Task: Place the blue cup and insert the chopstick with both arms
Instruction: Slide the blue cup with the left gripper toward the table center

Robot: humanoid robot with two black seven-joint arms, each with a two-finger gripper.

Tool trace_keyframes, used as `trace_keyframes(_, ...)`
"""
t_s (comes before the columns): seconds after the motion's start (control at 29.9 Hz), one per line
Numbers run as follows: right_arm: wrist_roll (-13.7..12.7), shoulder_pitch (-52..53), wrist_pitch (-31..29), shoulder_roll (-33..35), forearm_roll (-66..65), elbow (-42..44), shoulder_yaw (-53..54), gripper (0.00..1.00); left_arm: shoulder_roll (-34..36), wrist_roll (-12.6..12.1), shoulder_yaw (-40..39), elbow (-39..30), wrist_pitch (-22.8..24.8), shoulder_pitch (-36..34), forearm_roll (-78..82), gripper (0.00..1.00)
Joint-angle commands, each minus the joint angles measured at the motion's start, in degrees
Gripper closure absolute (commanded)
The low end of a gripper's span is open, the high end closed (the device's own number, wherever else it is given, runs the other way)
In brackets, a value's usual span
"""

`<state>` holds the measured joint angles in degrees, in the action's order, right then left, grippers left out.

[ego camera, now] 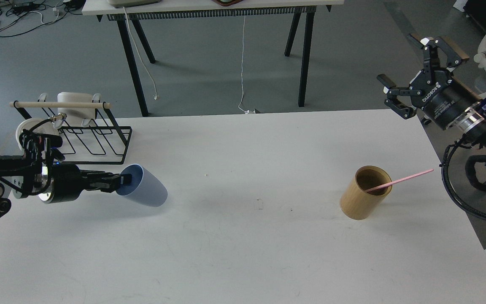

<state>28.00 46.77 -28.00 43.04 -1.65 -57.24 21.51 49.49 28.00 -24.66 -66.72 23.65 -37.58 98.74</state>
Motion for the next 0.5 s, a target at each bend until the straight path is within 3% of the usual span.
trace_keyframes(0.0, 0.0, 0.0, 0.0, 2.0, 1.4, 0.5, 1.3, 0.01, -2.9, 0.0, -0.5, -3.2, 4.3, -6.1, -0.1, 1.00)
trace_keyframes(0.27, 0.0, -0.5, 0.0, 7.1, 5.1, 2.7, 1.2, 0.01, -20.9, 0.0, 0.5, 2.5, 4.3, -11.5, 6.2, 1.00)
trace_keyframes(0.47, 0.0, -1.1, 0.0, 6.7, 5.2, 2.6, 1.1, 0.01, -32.7, 0.0, 0.3, 11.8, 4.3, -12.1, 26.3, 1.00)
